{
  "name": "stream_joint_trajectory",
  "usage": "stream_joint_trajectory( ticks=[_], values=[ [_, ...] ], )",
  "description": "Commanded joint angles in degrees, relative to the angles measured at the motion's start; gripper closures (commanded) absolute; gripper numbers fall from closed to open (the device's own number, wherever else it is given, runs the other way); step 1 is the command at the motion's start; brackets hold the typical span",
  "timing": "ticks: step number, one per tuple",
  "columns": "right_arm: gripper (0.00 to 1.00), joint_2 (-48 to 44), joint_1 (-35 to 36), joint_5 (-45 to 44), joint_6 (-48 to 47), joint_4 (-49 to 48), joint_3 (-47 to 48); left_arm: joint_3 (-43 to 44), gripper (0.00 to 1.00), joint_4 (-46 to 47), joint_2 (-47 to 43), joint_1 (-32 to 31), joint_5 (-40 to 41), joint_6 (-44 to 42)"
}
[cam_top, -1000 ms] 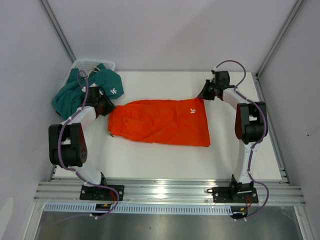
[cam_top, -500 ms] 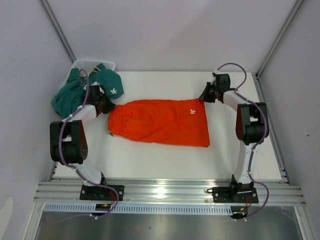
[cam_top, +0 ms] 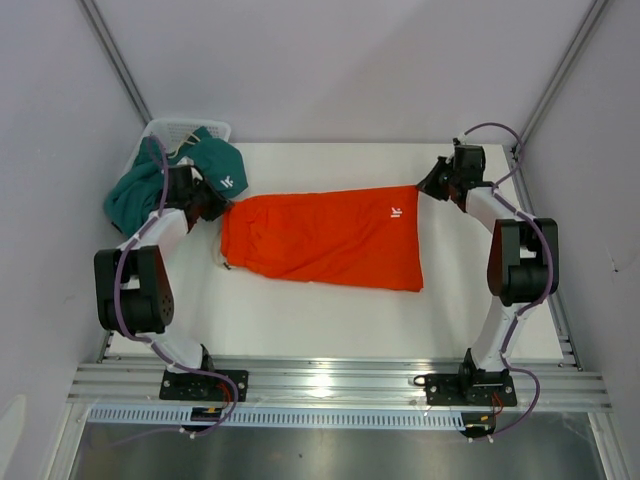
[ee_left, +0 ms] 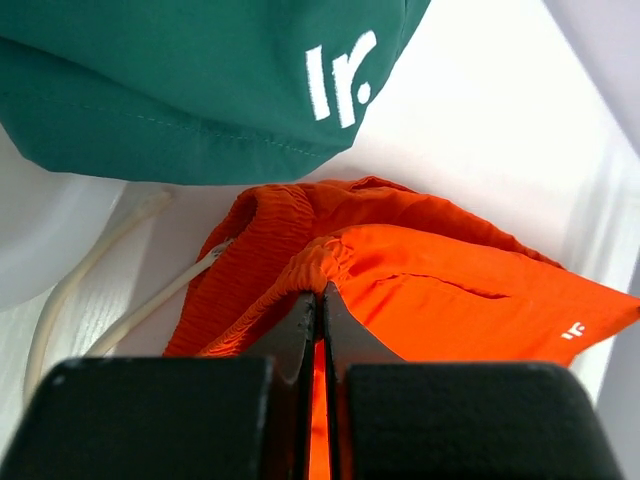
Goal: Fold and stack the shorts
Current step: Fold the shorts
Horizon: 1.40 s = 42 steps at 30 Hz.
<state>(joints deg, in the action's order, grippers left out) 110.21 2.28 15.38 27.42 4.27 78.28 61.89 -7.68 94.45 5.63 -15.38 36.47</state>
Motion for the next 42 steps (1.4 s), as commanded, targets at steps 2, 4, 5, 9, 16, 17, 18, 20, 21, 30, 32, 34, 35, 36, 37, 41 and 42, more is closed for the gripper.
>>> stream_joint_trajectory(
  ticks=[2, 4, 5, 9, 16, 17, 18, 20, 21, 30, 32, 34, 35, 36, 37, 41, 42],
  values=[
    [1.00, -1.2, -1.7, -1.0, 1.8, -3.1, 0.4, 3.1, 1.00, 3.7, -1.1, 1.2, -1.5, 2.2],
    [1.00, 0.0, -1.7, -0.1, 1.8, -2.9, 1.3, 4.8, 1.00, 3.6, 2.4, 1.3, -2.3, 2.6],
    [1.00, 1.3, -1.8, 0.1, 2.0, -2.8, 1.7, 6.2, 1.00, 3.5, 3.7, 1.3, -2.7, 2.5],
    [1.00, 4.4, -1.8, -0.7, 2.1, -2.6, 4.2, 7.1, 1.00, 7.2, 9.2, 1.2, -4.0, 4.0],
    [0.99, 11.4, -1.8, -2.2, 1.8, 0.1, 10.9, 9.0, 0.76, 9.7, 13.6, 1.1, -3.3, 3.2],
    [0.94, 11.9, -1.8, -2.4, 1.9, 0.4, 11.4, 9.0, 0.58, 9.5, 13.8, 1.2, -3.4, 2.8],
    [0.73, 12.3, -1.8, -3.0, 1.9, 1.9, 12.1, 9.0, 0.51, 9.4, 13.7, 1.2, -3.6, 2.4],
    [0.56, 11.7, -1.8, -4.6, 1.8, 2.7, 12.3, 8.9, 0.37, 8.7, 12.8, 1.1, -3.5, 1.2],
    [0.45, 11.1, -1.7, -5.3, 1.8, 3.2, 12.2, 8.7, 0.34, 8.4, 11.1, 1.2, -3.3, 0.9],
    [0.42, -1.5, 2.0, -7.3, -0.3, 6.1, 6.6, 3.0, 0.18, 2.5, -3.1, -0.1, -0.1, -0.8],
    [0.43, -3.1, 4.4, -6.2, -0.3, 5.8, 5.2, 1.3, 0.16, 1.9, -4.7, -0.8, -0.3, -0.9],
    [0.43, -4.9, 6.1, -5.4, -0.1, 5.5, 2.9, -1.3, 0.16, 0.8, -7.3, -1.2, -0.1, -1.0],
    [0.43, -5.5, 8.2, -4.9, 0.2, 5.1, 2.3, -2.1, 0.16, 0.7, -8.3, -1.6, 0.0, -1.0],
    [0.43, -6.4, 9.4, -4.5, 0.5, 4.7, 1.5, -3.9, 0.16, 0.7, -9.4, -1.7, -0.1, -1.0],
    [0.43, -6.7, 10.9, -4.2, 0.8, 4.1, 0.1, -5.4, 0.16, 0.6, -10.4, -1.8, 0.0, -1.0],
    [0.45, -6.0, 19.0, -2.9, 1.8, 1.5, -0.2, -10.7, 0.15, -0.1, -16.8, -1.8, 0.9, -1.0],
    [0.46, -5.5, 22.3, -3.0, 2.0, 1.1, 0.0, -12.3, 0.15, -0.3, -17.8, -1.9, 1.1, -1.0]
  ],
)
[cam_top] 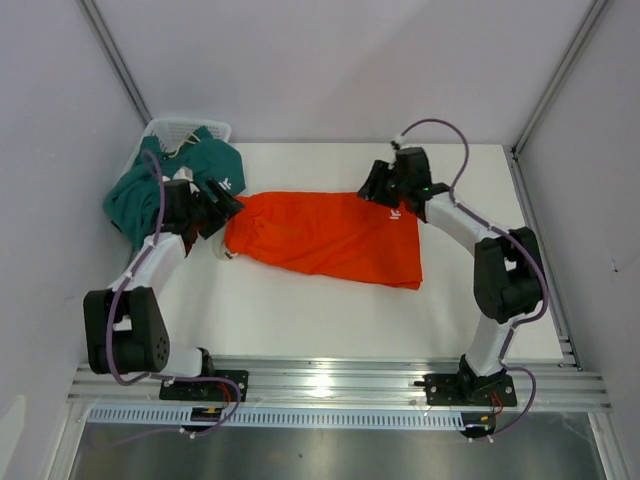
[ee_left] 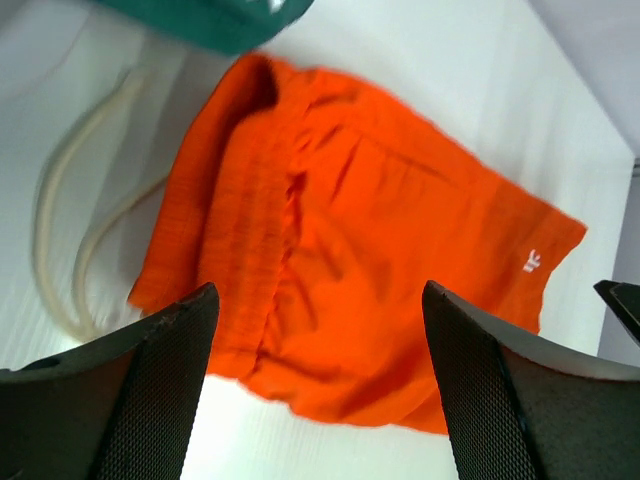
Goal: Fold and stack the shorts
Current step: Fold the shorts
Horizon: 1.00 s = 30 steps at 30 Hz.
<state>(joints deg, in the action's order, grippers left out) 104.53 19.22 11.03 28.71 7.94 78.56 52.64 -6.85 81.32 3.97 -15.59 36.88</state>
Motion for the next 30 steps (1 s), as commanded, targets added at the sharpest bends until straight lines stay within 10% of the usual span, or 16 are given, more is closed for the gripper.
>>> stream_joint_trajectory(
  ticks=[1, 22, 30],
  values=[
    [0.47, 1.1, 6.9, 1.6, 1.3, -3.2, 0.3, -5.0, 0.15, -1.1, -5.7, -0.3, 1.6, -1.2],
    [0.66, 27.7, 21.5, 28.3, 23.7, -38.5, 13.4, -21.8, 0.16, 2.3, -23.8, -0.3, 3.2, 2.9],
    [0.67, 38.2, 22.7, 27.6, 24.5, -28.3, 23.5, -21.8, 0.16, 2.1, -24.4, -0.3, 3.6, 2.9]
  ],
)
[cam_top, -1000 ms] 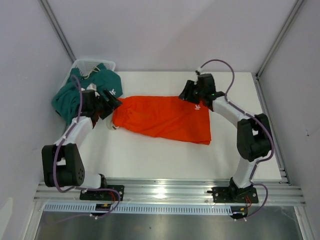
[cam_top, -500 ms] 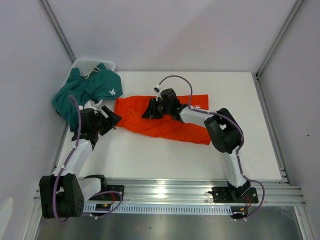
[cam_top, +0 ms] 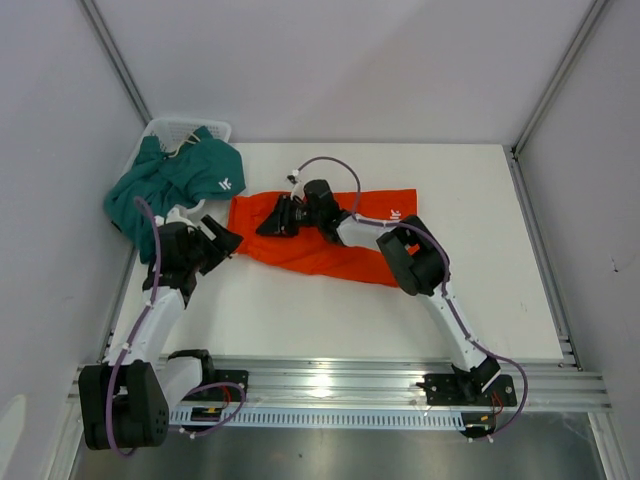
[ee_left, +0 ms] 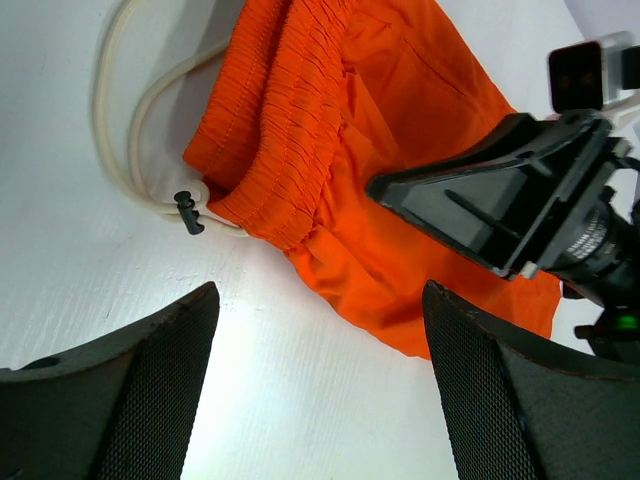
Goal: Fold and stack the shorts
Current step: Fold the shorts
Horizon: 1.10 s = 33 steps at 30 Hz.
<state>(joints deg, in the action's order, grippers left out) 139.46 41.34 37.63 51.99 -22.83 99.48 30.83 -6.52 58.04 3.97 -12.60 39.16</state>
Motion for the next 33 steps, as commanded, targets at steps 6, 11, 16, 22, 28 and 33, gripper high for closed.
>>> stream_joint_trajectory(
  ticks=[6, 11, 16, 22, 28, 33],
  values=[
    [0.68, 2.5, -0.6, -0.1, 2.8, -2.1, -10.0, -1.1, 0.16, 3.4, 0.1, -0.3, -0.2, 0.7],
    [0.69, -4.2, -2.2, -0.9, 0.1, -3.9, -21.3, -2.1, 0.16, 5.0, 1.5, -0.4, -1.4, 0.8],
    [0.69, -14.2, -4.3, -4.2, -5.1, 0.2, -34.4, -3.8, 0.16, 6.3, 2.8, -1.8, -2.7, 0.9],
    [0.68, -21.3, -4.7, -6.9, -10.8, 7.9, -37.5, -10.9, 0.16, 14.7, 4.3, -5.2, -7.7, 4.2],
    [0.68, -20.5, -4.3, -6.6, -11.6, 9.6, -35.9, -13.1, 0.17, 17.9, 4.7, -7.5, -11.4, 6.7],
    [0.66, -20.5, -3.6, -7.7, -12.5, 11.7, -33.6, -16.1, 0.15, 15.1, -3.5, -9.8, -8.7, 8.8]
  ],
)
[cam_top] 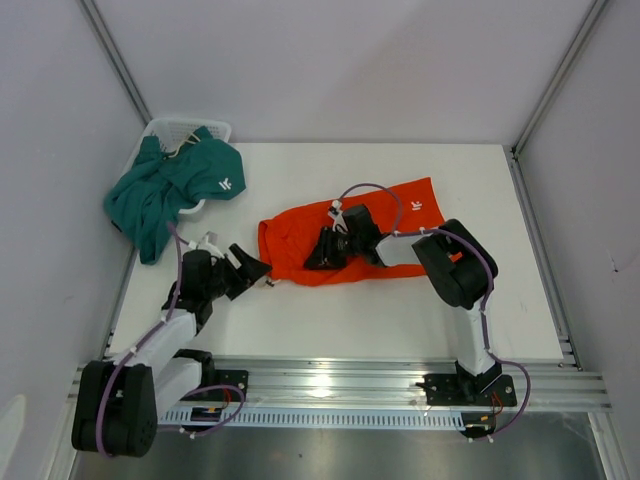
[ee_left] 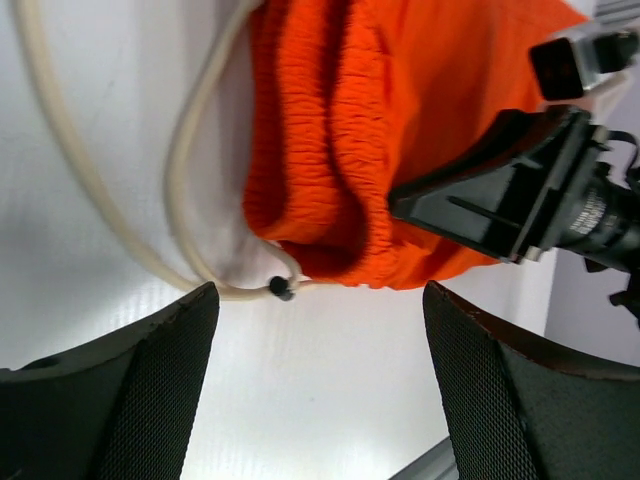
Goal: Fold and stack the shorts
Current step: Fold the shorts
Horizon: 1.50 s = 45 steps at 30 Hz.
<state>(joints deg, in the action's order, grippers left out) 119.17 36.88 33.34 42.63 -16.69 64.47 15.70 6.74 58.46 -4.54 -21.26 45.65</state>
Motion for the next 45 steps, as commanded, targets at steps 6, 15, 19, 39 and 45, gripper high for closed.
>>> stream_joint_trajectory(
  ticks=[6, 15, 19, 39, 45],
  values=[
    [0.59, -2.6, 2.4, -6.0, -5.0, 9.9, 4.3, -1.7, 0.15, 2.9, -4.8, -1.6, -3.2, 4.9],
    [0.50, -3.2, 3.5, -8.6, -7.5, 15.5, 11.4, -1.3, 0.15, 2.6, -4.2, -6.7, -1.1, 9.4],
    [0.50, -0.7, 3.3, -7.9, -7.6, 16.3, 16.3, -2.4, 0.14, 5.5, -3.6, -7.4, -0.6, 11.2],
    [0.74, 12.1, 2.0, -1.1, 0.1, 7.1, 16.9, -8.7, 0.15, 26.7, 10.0, -10.4, 5.2, 21.1],
    [0.74, 10.4, 2.4, -1.0, 0.4, 5.4, 12.8, -6.9, 0.15, 32.3, 18.9, -10.5, 7.0, 20.6]
  ],
)
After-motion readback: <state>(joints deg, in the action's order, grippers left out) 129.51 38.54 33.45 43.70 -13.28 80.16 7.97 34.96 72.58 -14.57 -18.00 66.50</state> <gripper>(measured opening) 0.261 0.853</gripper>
